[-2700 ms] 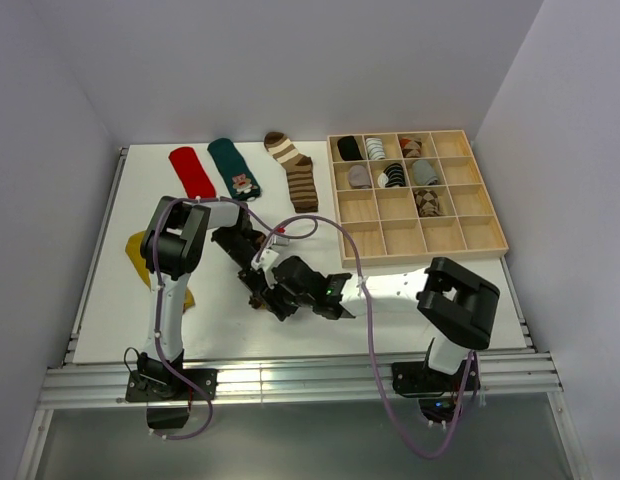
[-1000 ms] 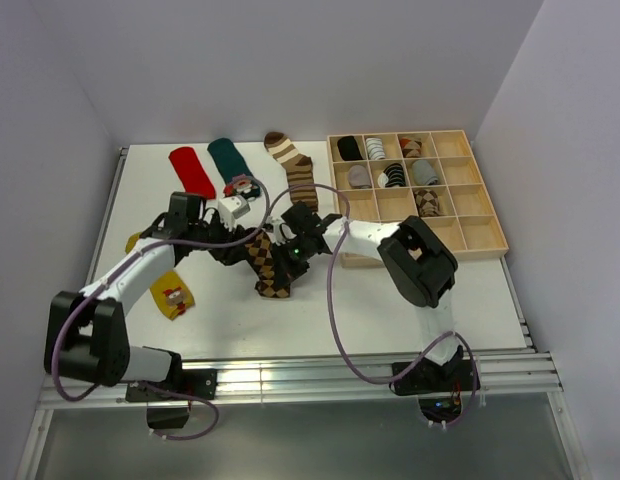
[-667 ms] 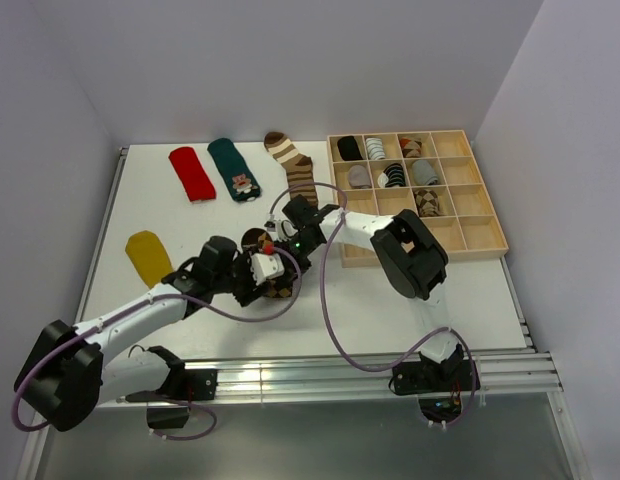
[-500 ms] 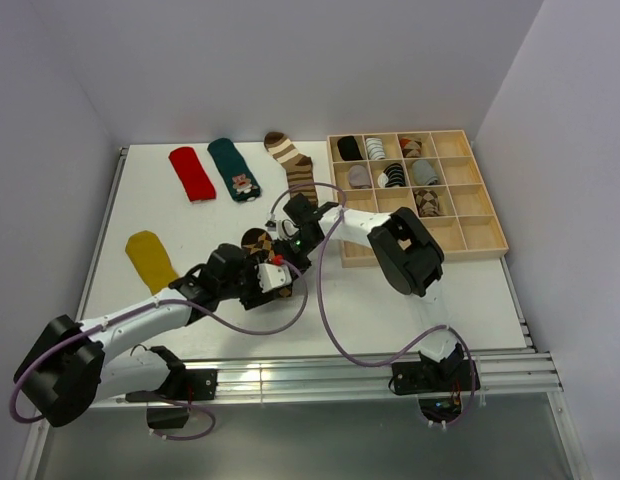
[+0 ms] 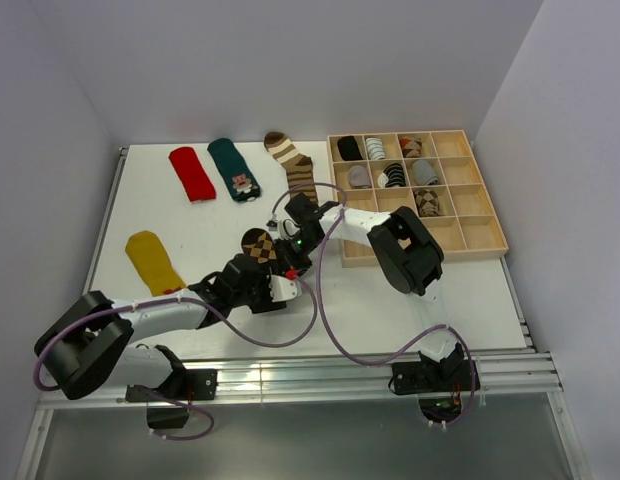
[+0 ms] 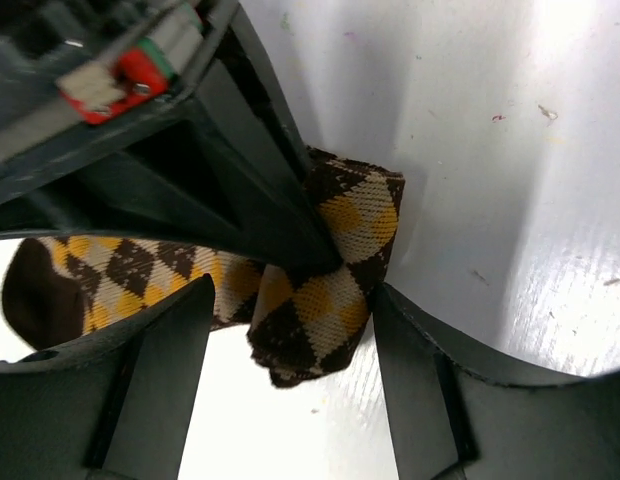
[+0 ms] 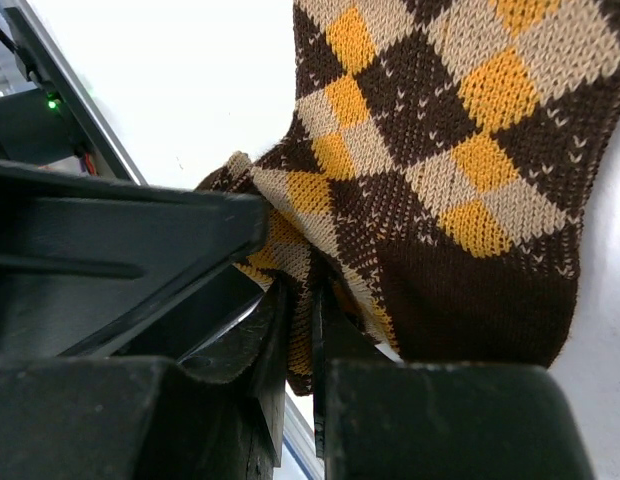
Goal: Roll the socks
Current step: Roll the sock at the center of the board.
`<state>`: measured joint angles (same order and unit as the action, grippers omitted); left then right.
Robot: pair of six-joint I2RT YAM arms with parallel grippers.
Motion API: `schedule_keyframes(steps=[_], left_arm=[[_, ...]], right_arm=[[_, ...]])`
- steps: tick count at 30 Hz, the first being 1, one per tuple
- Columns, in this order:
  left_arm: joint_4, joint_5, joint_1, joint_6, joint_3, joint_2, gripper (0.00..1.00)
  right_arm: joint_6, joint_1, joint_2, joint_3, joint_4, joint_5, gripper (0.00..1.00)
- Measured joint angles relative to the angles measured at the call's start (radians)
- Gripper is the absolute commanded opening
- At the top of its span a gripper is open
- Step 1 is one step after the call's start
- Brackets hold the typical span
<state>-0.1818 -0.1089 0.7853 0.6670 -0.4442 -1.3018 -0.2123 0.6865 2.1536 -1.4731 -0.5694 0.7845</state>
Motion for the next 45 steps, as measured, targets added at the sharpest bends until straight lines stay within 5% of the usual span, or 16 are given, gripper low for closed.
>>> schedule_keyframes(steps=[5, 11, 17, 30, 37, 45], left_arm=[[-0.033, -0.001, 0.002, -0.006, -0.006, -0.060, 0.50], [0.033, -0.021, 0.005, -0.029, -0.068, -0.100, 0.01], [0.190, -0.109, -0.032, -0.071, -0.185, -0.144, 0.00], [0.597, -0.536, -0.298, -0.092, -0.447, -0.325, 0.00], [0.805, -0.752, -0.402, 0.005, -0.594, -0.498, 0.00], [1.125, -0.931, -0.459, 0.182, -0.767, -0.720, 0.00]], right_arm=[[0.000, -0.005, 0.000, 0.000, 0.001, 0.000, 0.13], [-0.024, -0.024, -0.009, 0.021, 0.030, 0.007, 0.28], [-0.068, -0.030, -0.111, 0.130, 0.105, -0.110, 0.54], [-0.229, -0.059, -0.571, 0.449, 0.322, -0.500, 0.57], [-0.190, -0.058, -0.825, 0.684, 0.457, -0.586, 0.59], [-0.006, 0.163, -0.935, 0.784, 0.621, -0.665, 0.63]])
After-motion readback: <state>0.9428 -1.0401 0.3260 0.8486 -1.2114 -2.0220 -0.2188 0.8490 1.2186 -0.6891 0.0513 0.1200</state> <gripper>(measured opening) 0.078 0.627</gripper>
